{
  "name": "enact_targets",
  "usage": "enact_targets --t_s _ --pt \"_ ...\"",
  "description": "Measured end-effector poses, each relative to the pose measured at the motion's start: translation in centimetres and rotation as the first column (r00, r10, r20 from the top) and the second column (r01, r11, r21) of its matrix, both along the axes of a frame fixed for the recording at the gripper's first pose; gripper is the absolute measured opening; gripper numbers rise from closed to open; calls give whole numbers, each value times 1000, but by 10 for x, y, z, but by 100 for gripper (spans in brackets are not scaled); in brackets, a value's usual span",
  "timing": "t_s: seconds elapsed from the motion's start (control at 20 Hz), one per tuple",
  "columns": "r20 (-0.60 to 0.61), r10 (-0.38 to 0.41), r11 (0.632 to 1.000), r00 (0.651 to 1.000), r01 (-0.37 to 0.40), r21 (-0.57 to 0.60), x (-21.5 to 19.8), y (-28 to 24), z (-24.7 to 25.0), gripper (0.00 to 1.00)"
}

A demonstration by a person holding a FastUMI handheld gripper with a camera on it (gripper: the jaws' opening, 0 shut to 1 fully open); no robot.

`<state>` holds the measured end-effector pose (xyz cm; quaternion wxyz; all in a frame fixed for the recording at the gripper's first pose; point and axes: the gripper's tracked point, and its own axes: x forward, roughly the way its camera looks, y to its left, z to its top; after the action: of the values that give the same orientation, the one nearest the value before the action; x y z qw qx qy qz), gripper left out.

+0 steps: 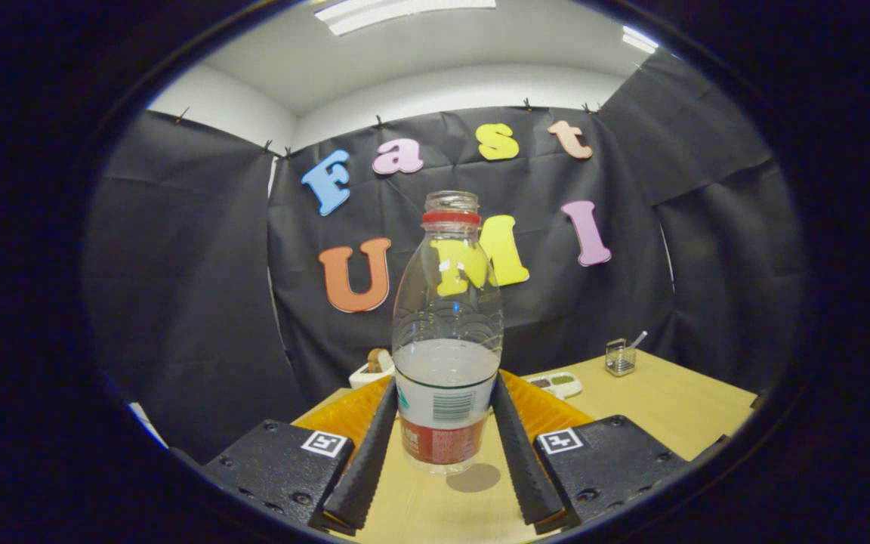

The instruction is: Take the bottle from table, then pour the juice into the cup, finally place the bottle on the coaster

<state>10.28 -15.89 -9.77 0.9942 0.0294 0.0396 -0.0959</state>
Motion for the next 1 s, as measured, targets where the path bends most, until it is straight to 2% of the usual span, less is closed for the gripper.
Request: enact_targets --t_s 0.15,0.4,0.8,1.0 --pt "-19 9 998 1000 -10 -55 26 -2 -16 77" --pt "-87 -28 992 996 17 -123 58 -17 -62 77" --pt "-178 -63 989 982 38 -141 91 -41 -139 79" --pt "-208 -54 990 977 24 -142 102 -42 -171 79"
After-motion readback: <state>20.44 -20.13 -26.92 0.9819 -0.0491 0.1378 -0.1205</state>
